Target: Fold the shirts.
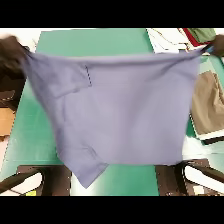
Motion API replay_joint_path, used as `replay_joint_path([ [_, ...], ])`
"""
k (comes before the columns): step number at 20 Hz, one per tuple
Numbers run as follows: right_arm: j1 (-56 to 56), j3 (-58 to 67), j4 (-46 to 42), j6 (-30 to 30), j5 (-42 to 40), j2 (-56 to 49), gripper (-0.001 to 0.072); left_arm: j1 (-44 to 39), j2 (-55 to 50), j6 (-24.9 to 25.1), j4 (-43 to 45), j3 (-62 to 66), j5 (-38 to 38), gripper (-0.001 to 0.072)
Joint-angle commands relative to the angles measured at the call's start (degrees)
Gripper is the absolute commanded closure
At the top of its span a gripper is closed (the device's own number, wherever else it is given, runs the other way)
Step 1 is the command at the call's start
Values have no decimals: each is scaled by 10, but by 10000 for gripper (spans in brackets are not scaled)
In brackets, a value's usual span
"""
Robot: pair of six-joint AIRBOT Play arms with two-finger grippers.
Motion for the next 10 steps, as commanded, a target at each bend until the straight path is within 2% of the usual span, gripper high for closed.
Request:
replay_joint_path([
  [1,6,-79,1,-20,-48,-117,699,0,-143,42,-21,-57,36,685],
  [4,8,-39,6,-12,-103,-221,699,0,-229,51,-25,-7,68,685],
  [7,20,62,3,-3,-100,-289,699,0,-263,54,-22,82,76,685],
  [10,27,124,-4,-9,-75,-304,699,4,-261,64,-11,132,25,685],
])
